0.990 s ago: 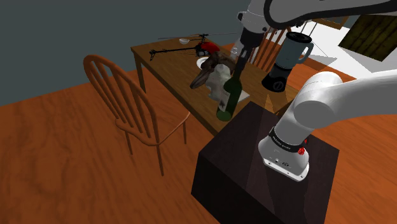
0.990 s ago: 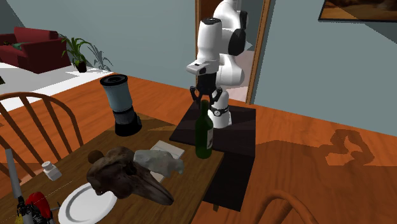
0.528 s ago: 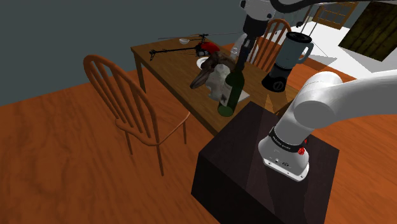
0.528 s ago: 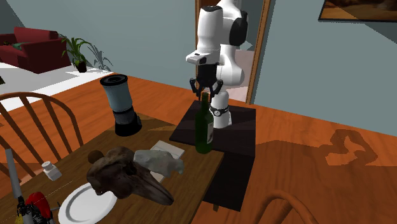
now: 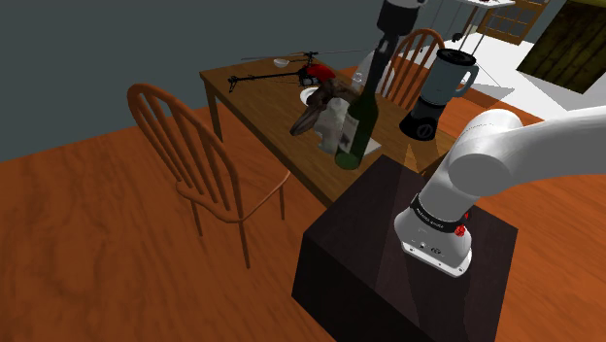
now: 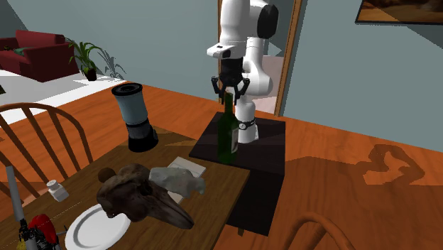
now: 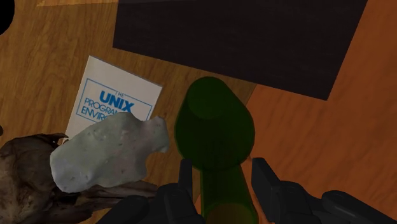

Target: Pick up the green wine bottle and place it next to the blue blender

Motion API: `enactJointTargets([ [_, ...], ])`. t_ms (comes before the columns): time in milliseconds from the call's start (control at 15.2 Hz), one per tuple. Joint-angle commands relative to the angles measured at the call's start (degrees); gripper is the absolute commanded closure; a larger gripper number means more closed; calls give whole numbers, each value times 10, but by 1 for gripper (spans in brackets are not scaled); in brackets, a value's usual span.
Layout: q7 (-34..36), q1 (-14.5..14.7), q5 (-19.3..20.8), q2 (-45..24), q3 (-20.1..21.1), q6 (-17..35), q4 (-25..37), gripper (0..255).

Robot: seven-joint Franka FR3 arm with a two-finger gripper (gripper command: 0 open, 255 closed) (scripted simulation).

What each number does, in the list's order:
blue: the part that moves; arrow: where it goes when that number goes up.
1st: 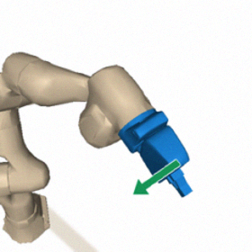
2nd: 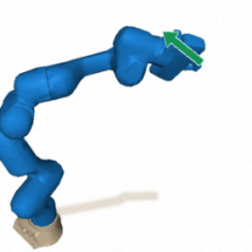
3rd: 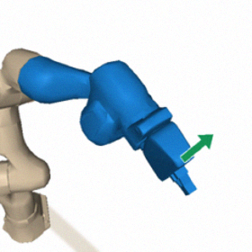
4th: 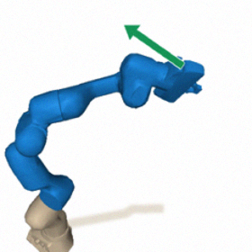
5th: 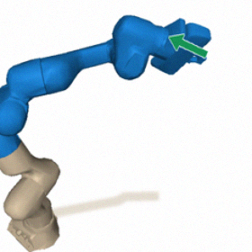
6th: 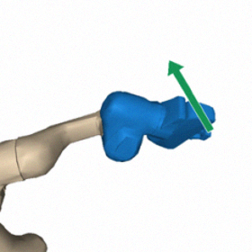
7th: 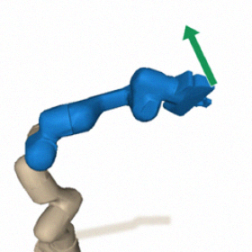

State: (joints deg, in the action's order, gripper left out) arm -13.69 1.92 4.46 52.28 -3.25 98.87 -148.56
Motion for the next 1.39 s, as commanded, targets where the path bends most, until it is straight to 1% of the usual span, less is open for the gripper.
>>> enactJointTargets([
  [0, -1, 0, -1, -3, 1, -15, 18, 255],
  [1320, -6, 3, -6, -51, 6, -151, 202, 255],
])
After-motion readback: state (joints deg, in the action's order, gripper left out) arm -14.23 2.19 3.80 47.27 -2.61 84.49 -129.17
